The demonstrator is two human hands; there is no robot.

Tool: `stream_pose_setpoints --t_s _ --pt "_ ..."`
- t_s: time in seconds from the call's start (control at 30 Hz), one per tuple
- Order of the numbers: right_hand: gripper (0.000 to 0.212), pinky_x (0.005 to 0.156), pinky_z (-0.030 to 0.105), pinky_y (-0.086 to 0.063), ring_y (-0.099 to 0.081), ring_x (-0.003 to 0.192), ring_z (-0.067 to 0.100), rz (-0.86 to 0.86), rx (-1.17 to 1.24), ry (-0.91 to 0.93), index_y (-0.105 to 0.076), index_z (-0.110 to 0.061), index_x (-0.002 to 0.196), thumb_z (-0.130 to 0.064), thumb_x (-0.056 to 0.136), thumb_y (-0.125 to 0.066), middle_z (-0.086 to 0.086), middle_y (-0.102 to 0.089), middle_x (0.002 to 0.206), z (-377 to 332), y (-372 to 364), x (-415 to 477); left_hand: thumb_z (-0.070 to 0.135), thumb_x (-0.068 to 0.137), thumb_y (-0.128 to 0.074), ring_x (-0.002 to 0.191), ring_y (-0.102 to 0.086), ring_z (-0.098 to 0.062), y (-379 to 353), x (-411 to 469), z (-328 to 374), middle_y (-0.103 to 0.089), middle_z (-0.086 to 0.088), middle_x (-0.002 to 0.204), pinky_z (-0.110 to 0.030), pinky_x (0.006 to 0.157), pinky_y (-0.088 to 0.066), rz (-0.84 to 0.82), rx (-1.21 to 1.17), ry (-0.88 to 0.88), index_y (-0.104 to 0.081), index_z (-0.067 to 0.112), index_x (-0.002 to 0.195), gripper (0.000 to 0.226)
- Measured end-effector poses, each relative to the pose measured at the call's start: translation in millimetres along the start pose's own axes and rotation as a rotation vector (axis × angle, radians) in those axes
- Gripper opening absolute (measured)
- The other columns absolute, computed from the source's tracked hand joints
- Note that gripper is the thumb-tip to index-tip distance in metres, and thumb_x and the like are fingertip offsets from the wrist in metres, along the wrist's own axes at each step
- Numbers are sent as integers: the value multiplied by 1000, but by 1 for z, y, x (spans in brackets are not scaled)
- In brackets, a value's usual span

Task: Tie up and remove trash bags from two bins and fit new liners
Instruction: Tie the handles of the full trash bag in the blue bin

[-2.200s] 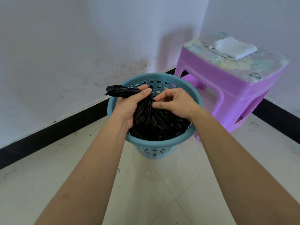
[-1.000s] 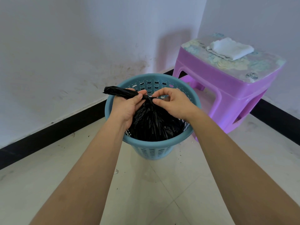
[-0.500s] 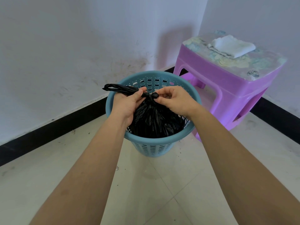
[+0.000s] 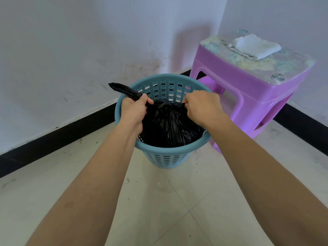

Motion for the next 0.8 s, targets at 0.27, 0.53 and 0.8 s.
stream_pose_setpoints --t_s 0.27,0.53,0.8 --pt "25 74 33 -38 -62 108 22 -5 312 -30 -61 -31 119 -33 96 -53 -8 -71 110 16 -11 -4 21 94 -65 71 -59 -8 6 -3 10 -69 -7 101 -23 67 -50 87 22 -44 -58 4 118 30" --pt "53 100 40 -47 -57 119 18 -93 560 7 -46 -26 142 -32 90 -52 -1 -57 135 18 -10 1 37 80 -63 149 -11 -31 6 -32 82 -12 -13 162 -42 116 -5 504 621 -793 -19 19 154 89" --pt "74 106 42 -37 -43 136 26 -337 344 108 -35 -40 148 -65 81 -51 -2 -47 148 14 -11 4 25 92 -51 144 -22 -30 -18 -14 21 -29 -12 155 -46 117 -21 -376 1173 -380 -38 19 146 56"
Point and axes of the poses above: each hand's wrist, its own x-axis towards the middle knuckle, its own y-axis out of the back of the hand, z = x × y, the point moved 2 cm from there along x, towards the middle knuckle
